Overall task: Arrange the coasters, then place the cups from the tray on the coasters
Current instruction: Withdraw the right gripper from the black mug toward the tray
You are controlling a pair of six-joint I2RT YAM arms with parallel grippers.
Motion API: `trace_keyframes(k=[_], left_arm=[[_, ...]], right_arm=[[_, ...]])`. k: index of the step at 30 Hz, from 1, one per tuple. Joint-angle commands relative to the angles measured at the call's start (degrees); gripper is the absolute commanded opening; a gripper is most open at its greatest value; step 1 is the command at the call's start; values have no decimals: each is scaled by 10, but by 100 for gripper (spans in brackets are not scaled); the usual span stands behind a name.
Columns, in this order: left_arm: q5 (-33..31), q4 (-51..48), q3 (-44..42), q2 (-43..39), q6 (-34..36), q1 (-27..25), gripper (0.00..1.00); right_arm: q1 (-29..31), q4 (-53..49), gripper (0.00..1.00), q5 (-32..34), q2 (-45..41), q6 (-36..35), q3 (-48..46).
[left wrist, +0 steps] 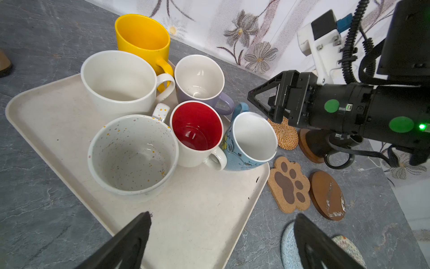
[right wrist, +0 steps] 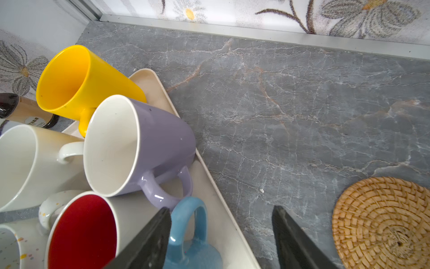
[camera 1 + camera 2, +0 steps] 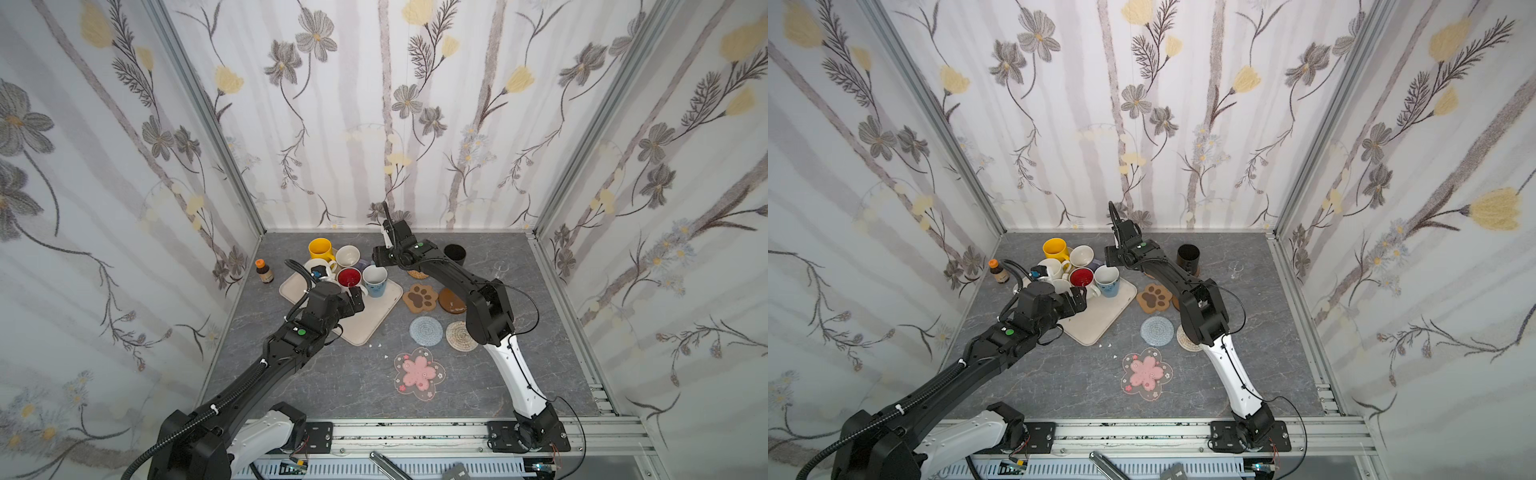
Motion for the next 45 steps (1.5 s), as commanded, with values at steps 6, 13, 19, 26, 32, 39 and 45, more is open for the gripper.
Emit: trace_keyframes(k=[6,13,19,26,32,39,45], left_arm=[[-5,2,-7,-15,0,1,98],[-5,2,-5,-15,4,2,98],[-5,2,-2,-12,4,2,98],[-4,2,-3,-10,4,2,98],[-3,2,-1,-5,4,1,99],[-4,3,-1,-4,4,2,99],[-5,3,-4,-4,2,2,98]], right_arm=[[4,-20,60,20,8,-4,5],[4,-45,51,25,-1,-9,3],[4,-54,42,28,-15,-14,-15],[5,-47,36,26,-48,-18,-62],[7,-32,33,22,-81,-22,-124],[10,-7,31,17,-123,-24,-191],[18,17,30,6,-158,-25,-247]])
